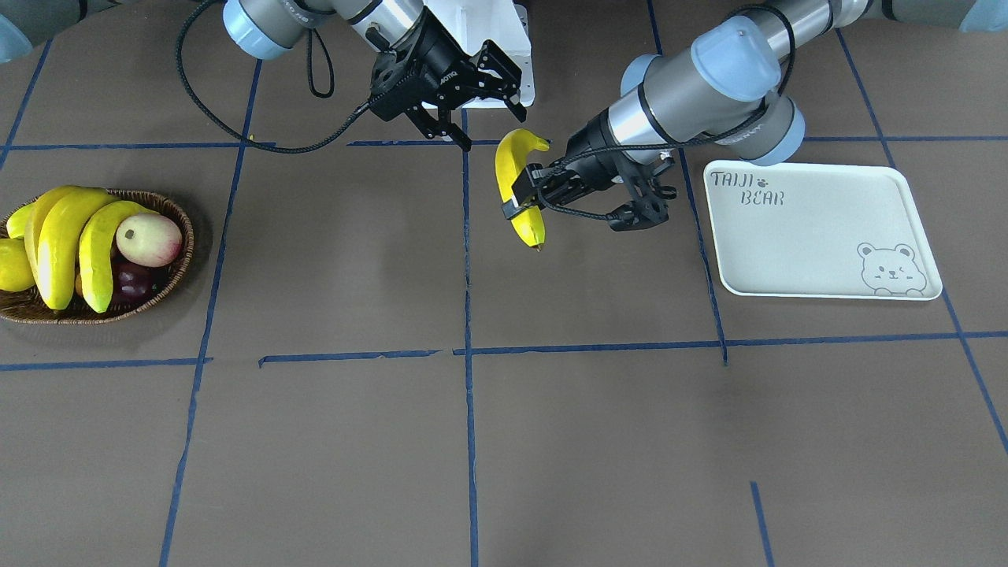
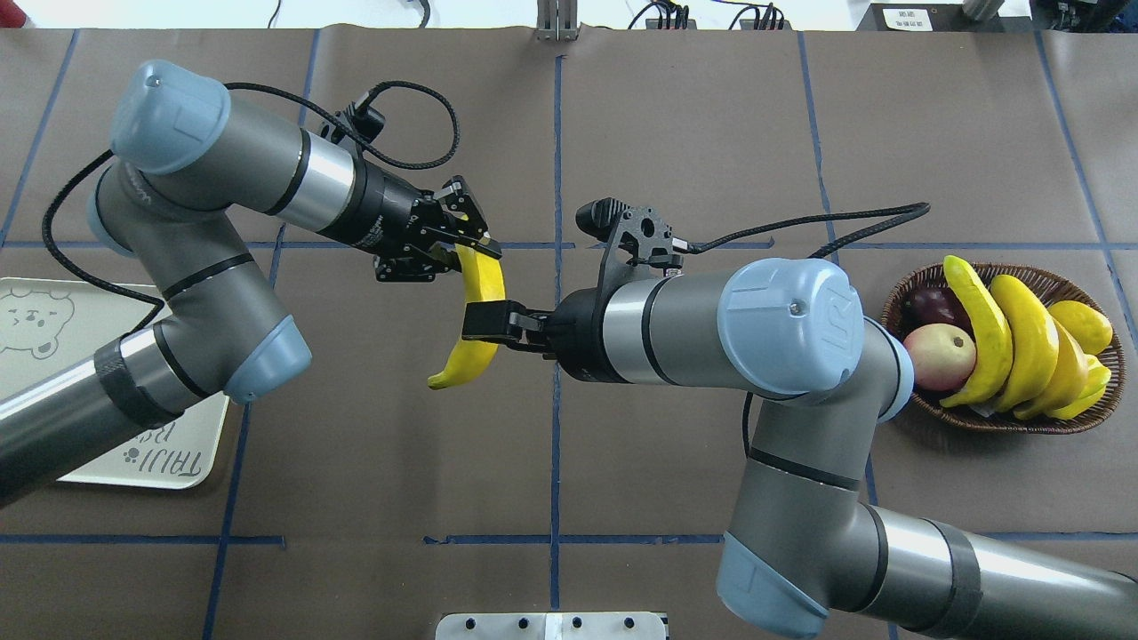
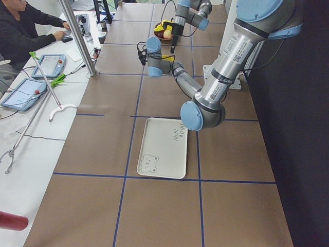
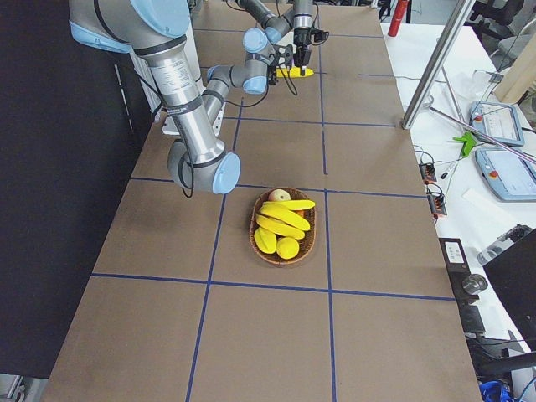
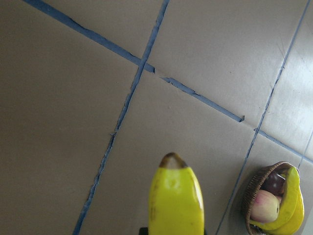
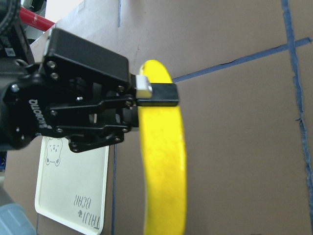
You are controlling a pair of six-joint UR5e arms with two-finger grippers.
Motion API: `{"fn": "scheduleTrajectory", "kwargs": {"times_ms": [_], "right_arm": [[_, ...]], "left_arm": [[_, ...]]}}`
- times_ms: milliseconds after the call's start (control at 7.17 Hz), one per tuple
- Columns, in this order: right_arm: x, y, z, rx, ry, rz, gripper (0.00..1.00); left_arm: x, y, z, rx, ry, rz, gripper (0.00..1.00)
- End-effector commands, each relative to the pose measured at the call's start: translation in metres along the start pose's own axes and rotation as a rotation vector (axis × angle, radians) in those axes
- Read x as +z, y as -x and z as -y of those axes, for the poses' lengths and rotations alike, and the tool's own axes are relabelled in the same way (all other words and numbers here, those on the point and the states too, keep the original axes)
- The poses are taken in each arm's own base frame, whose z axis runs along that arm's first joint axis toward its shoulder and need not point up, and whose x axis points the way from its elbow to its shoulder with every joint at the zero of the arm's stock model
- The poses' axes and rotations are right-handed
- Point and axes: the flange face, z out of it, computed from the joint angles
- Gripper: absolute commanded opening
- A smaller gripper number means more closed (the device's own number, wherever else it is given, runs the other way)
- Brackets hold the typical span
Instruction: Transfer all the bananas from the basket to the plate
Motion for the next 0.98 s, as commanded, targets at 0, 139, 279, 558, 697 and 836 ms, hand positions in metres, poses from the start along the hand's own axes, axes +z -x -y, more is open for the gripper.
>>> {"fn": "scheduleTrajectory", "kwargs": {"times_ms": [0,139,279,558,697,836], "right_arm": [[-0.034,-0.009,0.017,0.015,-0.032,-0.090,1.00],[-0.047,-0.021,0.036,0.029,-0.062,-0.148,1.00],[-0.053,-0.039,0.050,0.044,-0.079,-0.206,1.00],[-0.054,-0.082,0.075,-0.056,-0.097,-0.306,1.00],[-0.056,-0.098,0.083,-0.083,-0.070,-0.330,1.00],[-0.061,-0.101,0.090,-0.074,-0.053,-0.330,1.00]], "left_arm": [[-0.072,0.064,0.072,0.073,-0.061,0.064,0.00],[-0.116,0.145,0.103,0.108,-0.116,0.135,0.00],[-0.148,0.231,0.106,0.176,-0.142,0.222,0.00],[-0.218,0.373,0.111,0.299,-0.159,0.383,0.00],[-0.221,0.400,0.118,0.277,-0.192,0.433,0.00],[-0.225,0.417,0.120,0.261,-0.233,0.475,0.00]]}}
